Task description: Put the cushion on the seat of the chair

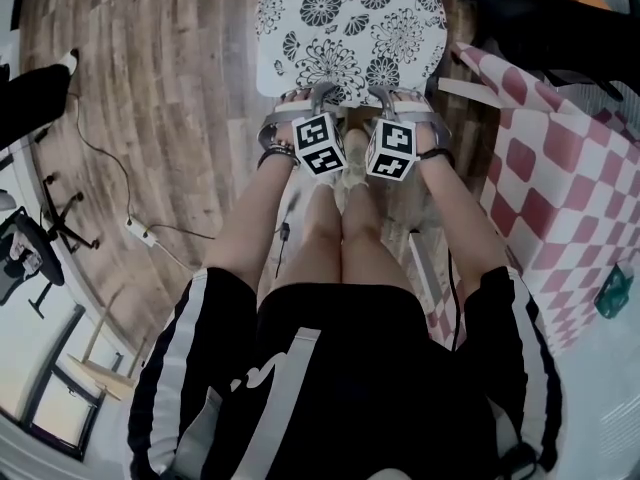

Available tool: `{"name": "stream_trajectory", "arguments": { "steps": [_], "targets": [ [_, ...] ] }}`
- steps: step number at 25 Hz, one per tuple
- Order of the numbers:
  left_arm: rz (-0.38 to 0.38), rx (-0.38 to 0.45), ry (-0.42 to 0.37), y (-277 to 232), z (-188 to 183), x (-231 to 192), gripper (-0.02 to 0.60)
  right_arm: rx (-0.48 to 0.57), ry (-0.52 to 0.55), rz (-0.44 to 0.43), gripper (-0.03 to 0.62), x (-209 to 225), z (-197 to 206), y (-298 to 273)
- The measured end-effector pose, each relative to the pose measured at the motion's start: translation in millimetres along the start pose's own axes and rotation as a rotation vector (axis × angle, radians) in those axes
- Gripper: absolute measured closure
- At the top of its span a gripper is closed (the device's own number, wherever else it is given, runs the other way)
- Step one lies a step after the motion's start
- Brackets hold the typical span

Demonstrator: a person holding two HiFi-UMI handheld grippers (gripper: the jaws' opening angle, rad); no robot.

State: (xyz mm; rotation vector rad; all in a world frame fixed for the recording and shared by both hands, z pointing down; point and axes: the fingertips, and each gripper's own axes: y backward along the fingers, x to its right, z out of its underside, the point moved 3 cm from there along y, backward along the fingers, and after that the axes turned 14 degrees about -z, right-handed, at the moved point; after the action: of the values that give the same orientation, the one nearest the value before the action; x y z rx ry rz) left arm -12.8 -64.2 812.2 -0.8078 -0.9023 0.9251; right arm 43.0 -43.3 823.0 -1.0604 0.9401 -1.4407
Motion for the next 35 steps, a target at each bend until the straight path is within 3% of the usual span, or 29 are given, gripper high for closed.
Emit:
{"name": "stream_trajectory", "arguments": {
  "steps": [10,16,19,23,35],
  "targets": [
    [-0.076,0.015,0.117,38,-9,-42,0.267,0.002,0.003,0.069,0.313,25,-19,45],
    [-0.123,0.041,0.150,57,-22,-70,0.268,0.028,-0.027,0.149,0.315,48,-31,83],
    [-0.155,0.066,0.202,67,-32,-86,0.268,0.052,-0.056,0.198,0.318,63,-36,104],
    [-0.190,0.106,0.317,87,-39,-108,0.268,0.121,-0.126,0.272,0.342,78,-46,133],
    [-0.299,0.239,0.522,149,-57,-164,0.268,0.361,-0.367,0.448,0.368,101,-67,219]
  ]
}}
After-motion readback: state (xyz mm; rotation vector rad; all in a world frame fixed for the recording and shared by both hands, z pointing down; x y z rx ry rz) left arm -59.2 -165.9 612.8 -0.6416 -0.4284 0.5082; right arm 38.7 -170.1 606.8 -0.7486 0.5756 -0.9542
